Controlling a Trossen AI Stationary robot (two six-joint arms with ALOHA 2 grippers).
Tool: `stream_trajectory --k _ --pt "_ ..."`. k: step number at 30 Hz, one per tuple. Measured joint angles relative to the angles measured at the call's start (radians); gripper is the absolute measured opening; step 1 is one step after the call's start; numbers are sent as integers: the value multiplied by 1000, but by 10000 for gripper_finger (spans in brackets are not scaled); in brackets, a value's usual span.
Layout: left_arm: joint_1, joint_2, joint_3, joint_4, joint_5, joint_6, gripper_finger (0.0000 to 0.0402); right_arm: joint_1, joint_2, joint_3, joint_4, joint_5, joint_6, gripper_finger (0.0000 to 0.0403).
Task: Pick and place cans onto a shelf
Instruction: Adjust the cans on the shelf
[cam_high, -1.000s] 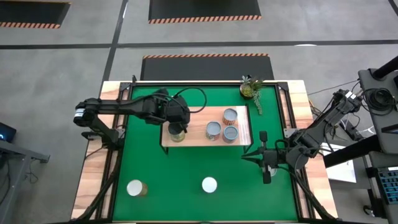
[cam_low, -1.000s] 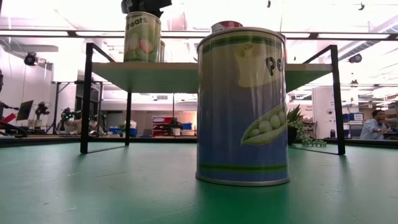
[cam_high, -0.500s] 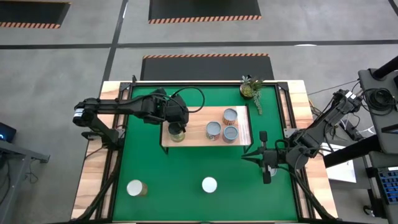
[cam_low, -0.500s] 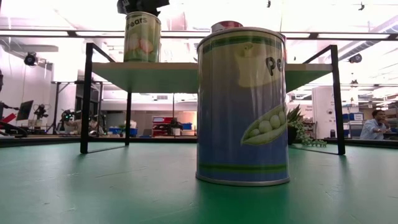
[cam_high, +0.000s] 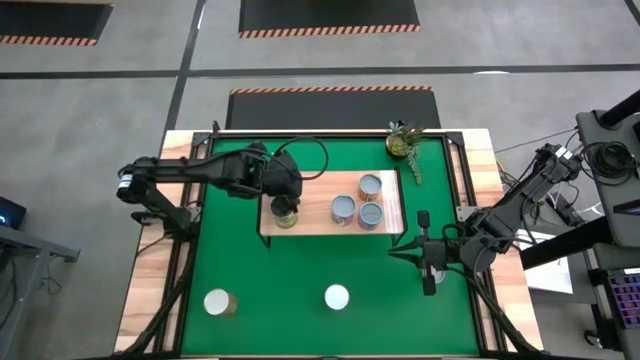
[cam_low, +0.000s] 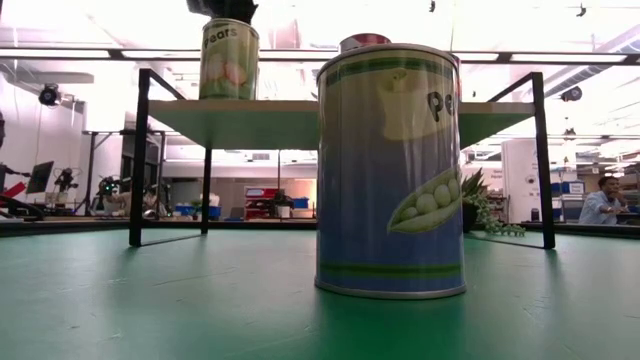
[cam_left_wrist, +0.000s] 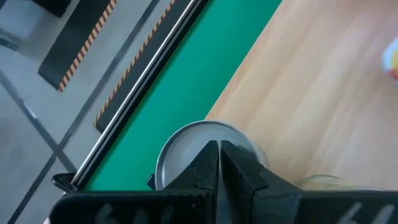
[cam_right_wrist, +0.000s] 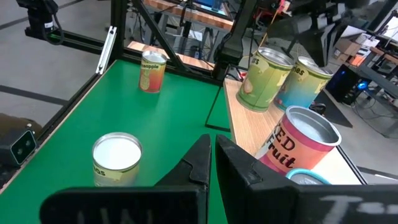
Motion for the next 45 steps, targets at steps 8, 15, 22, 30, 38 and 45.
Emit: stream_trajectory --k 8,15,22,30,38,45 --pt "-102 -1 90 -4 56 -36 0 0 0 0 0 0 -2 13" --pt "-231 3 51 -5 121 -79 0 0 0 1 0 0 1 13" --pt "-254 22 31 -14 85 -109 0 0 0 1 1 0 -1 13" --pt "-254 24 31 -19 63 -109 0 0 0 2 21 0 -6 13" --pt "-254 24 31 -60 -12 -108 0 0 0 2 19 0 -8 13" --pt "-252 25 30 -61 -60 -110 0 0 0 2 20 0 -6 13"
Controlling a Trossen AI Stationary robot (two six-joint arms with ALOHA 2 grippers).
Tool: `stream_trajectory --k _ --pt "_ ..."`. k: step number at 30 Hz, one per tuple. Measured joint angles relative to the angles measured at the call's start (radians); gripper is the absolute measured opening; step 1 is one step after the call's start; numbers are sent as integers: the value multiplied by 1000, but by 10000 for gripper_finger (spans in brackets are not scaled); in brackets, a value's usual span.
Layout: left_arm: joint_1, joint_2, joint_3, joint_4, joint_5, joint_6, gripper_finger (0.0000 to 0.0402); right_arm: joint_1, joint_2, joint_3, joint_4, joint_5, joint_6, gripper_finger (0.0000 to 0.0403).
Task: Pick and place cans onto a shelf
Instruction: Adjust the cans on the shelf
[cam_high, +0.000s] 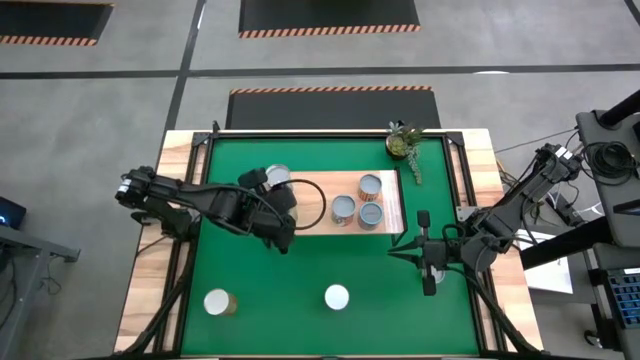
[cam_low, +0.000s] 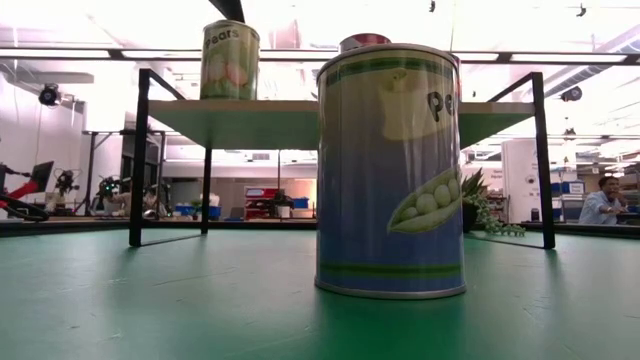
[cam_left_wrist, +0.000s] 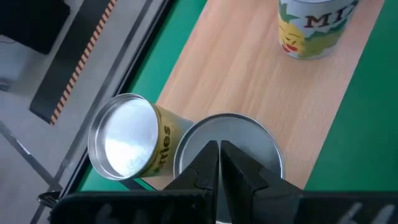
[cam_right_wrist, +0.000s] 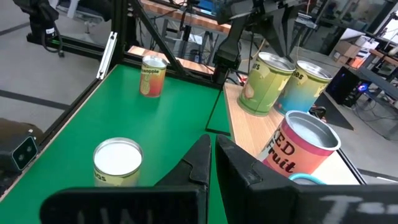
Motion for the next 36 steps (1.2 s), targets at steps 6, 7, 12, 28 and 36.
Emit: stream_trajectory --k 6,7,12,28,36 --pt "-1 11 -20 -4 1 -28 0 0 0 0 -1 0 0 13" --pt "-1 11 -28 -4 2 -31 0 0 0 0 -1 0 0 13" --pt "-1 9 -65 -4 2 -63 0 0 0 0 -1 0 0 13" --pt "-18 1 -48 -73 59 -156 0 0 0 0 -1 0 1 13" --pt "-20 0 -48 -96 61 -176 0 0 0 0 -1 0 0 13"
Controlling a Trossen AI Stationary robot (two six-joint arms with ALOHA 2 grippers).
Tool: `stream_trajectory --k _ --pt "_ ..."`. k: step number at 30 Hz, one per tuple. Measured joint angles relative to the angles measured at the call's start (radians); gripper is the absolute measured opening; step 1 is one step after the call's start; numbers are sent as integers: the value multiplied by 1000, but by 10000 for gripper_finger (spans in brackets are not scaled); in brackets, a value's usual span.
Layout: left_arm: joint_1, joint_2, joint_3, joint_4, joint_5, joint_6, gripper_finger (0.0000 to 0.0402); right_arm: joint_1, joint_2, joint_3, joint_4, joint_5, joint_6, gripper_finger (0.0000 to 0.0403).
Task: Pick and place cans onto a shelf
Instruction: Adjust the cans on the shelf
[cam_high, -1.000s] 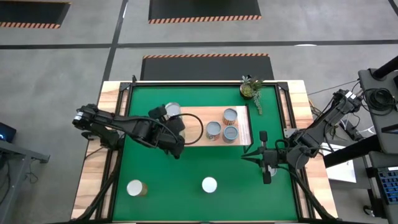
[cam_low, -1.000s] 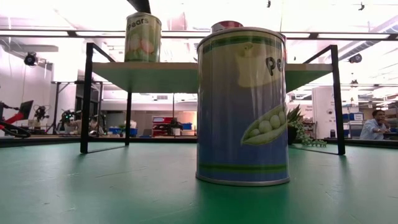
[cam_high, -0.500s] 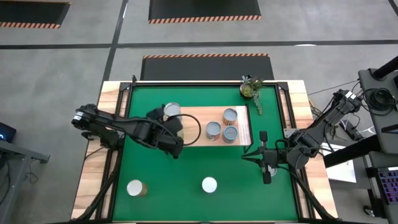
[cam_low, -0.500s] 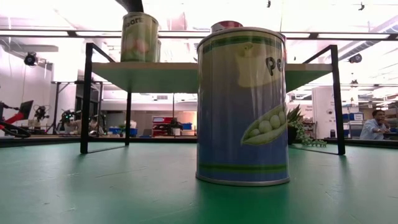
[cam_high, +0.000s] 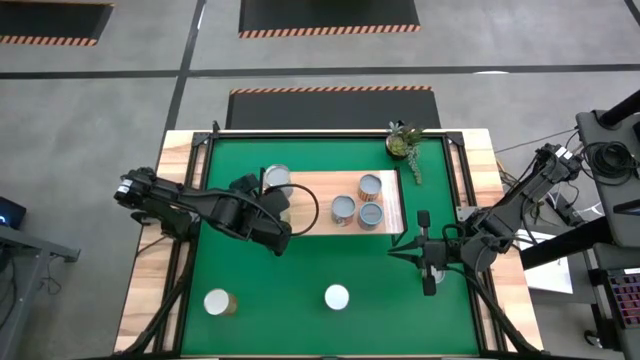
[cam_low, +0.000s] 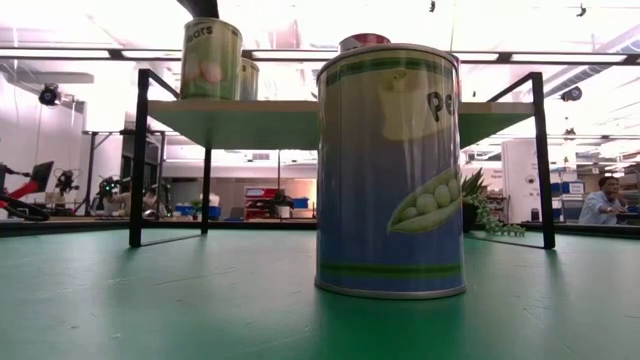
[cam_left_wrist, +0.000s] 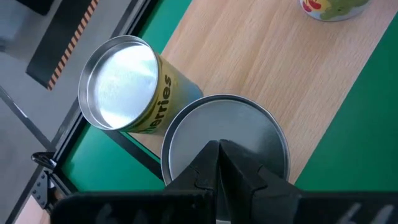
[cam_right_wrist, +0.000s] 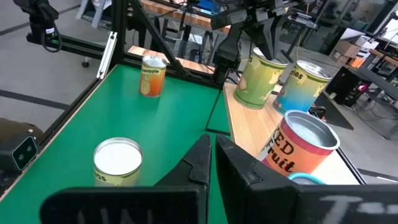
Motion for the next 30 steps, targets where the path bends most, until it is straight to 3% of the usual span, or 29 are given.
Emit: stream_trajectory --k 20,30 --pt "-1 -28 9 34 -14 28 0 0 0 0 1 0 -2 13" --pt "22 -28 76 41 -223 164 0 0 0 0 3 0 -3 13"
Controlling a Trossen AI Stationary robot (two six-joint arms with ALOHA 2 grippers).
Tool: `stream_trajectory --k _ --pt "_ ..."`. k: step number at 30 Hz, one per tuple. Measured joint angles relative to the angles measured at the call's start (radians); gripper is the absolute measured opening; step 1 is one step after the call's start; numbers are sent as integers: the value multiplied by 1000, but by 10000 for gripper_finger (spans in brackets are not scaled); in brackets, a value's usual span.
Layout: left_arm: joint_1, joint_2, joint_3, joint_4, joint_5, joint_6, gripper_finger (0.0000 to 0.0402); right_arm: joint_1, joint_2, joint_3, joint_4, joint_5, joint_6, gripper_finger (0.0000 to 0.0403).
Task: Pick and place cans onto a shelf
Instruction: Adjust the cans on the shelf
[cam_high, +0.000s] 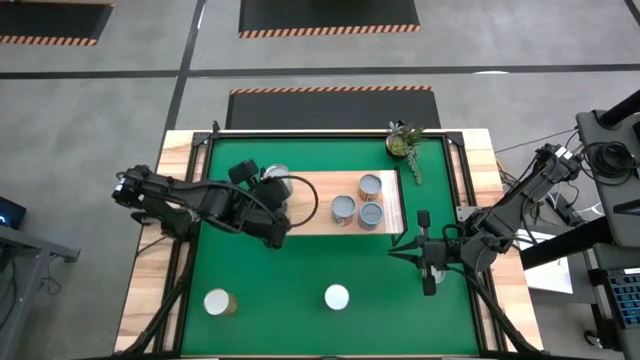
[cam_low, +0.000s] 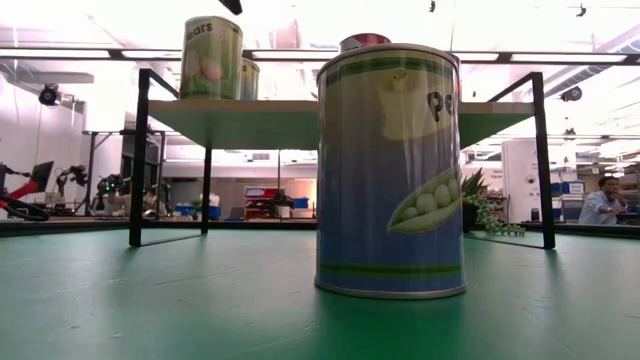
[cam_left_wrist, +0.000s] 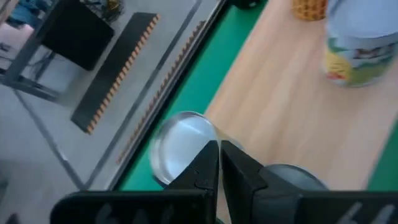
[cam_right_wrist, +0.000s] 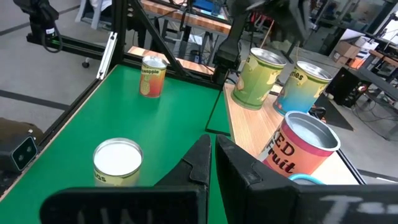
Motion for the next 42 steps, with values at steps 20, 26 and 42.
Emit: stream_trajectory --k 20,26,42 --pt "286 0 -20 -2 264 242 0 0 0 0 -1 0 3 13" --pt "309 0 -21 -1 291 253 0 0 0 0 -2 0 4 13" --pt "312 2 -32 14 295 243 0 0 0 0 -3 0 10 13"
